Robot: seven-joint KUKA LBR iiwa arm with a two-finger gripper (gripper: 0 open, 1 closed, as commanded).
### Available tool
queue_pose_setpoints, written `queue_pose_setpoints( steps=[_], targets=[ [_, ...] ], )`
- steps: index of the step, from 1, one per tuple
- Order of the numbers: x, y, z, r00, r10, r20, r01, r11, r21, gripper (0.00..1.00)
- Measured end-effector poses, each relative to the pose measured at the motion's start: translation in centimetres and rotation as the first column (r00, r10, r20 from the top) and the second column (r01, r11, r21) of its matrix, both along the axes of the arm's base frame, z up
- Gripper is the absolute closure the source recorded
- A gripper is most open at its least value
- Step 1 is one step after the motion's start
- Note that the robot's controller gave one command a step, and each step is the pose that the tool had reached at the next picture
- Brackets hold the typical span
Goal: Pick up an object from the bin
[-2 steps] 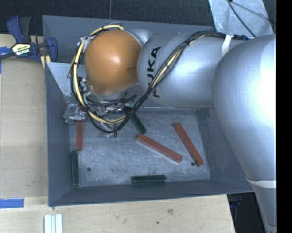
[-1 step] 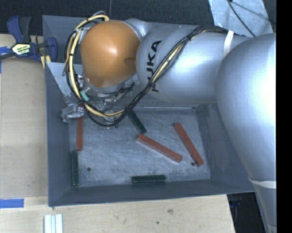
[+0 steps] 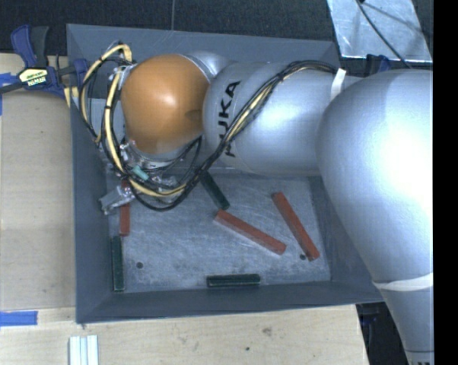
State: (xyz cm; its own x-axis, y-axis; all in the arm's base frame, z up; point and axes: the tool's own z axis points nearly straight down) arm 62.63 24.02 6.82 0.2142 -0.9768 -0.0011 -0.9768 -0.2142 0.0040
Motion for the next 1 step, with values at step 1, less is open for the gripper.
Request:
queue_pose_setpoints(
  steps=[1],
  targets=[
    [0.03,-0.05,0.03,1.0,-0.004,0.001,0.004,1.0,0.0,0.0]
  ],
)
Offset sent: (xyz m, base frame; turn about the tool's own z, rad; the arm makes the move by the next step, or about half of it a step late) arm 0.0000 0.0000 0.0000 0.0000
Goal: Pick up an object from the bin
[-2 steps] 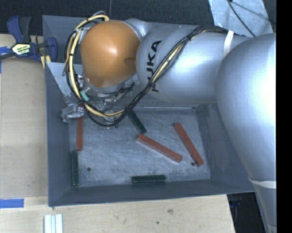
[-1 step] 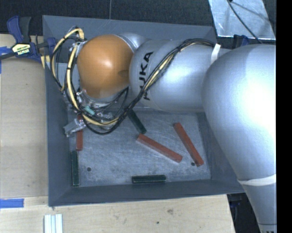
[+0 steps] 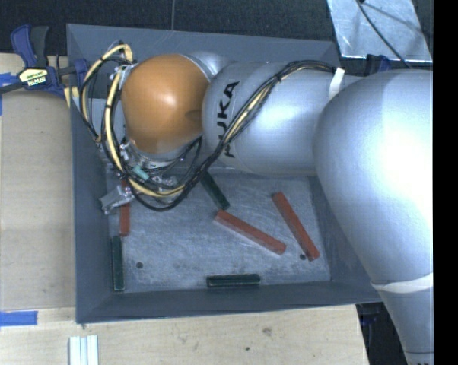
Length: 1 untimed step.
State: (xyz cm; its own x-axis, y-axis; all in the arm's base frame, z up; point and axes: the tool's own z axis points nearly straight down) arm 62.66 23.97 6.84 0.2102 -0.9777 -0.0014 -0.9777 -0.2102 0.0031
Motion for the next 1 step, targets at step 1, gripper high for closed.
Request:
queue_pose_setpoints(
  steps=[1],
  targets=[
    [0.03,0.01,0.1,1.0,-0.001,-0.001,0.001,1.0,-0.001,1.0]
  ],
)
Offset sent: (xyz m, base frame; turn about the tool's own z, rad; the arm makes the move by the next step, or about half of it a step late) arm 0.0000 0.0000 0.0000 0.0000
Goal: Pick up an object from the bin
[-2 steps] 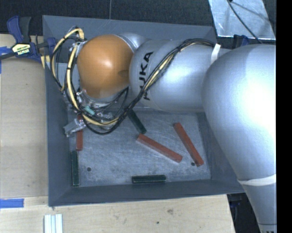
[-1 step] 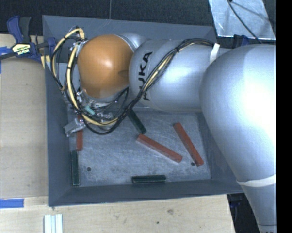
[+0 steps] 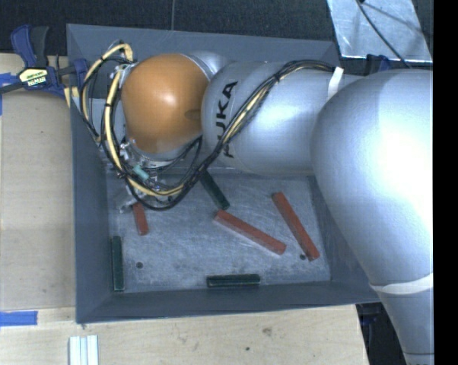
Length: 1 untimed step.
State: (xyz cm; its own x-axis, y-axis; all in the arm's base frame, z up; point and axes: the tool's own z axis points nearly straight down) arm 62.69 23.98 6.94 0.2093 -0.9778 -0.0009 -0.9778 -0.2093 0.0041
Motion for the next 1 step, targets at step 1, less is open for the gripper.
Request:
queue_pose_setpoints(
  steps=[1],
  targets=[
    [0.1,0.07,2.45,1.0,-0.002,0.008,0.002,1.0,0.004,1.0]
  ],
)
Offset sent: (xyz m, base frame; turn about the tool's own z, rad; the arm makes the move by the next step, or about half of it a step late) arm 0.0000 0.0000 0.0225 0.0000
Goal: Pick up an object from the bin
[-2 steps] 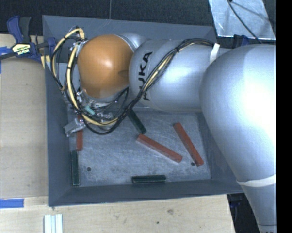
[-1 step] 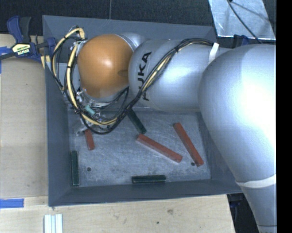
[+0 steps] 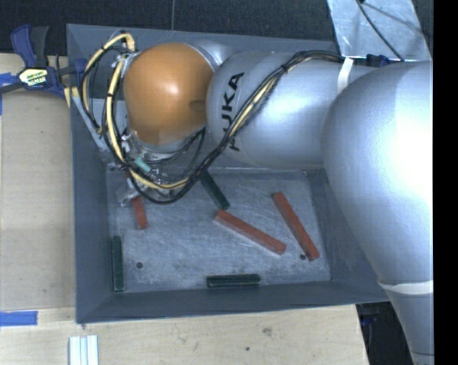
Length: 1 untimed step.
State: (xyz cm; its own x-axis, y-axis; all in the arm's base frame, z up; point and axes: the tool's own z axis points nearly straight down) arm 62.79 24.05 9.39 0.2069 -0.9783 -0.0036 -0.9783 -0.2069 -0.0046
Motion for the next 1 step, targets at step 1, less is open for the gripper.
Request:
queue_pose_setpoints(
  steps=[1],
  targets=[
    [0.09,0.06,1.8,1.0,-0.004,0.001,0.004,1.0,0.001,1.0]
  ],
)
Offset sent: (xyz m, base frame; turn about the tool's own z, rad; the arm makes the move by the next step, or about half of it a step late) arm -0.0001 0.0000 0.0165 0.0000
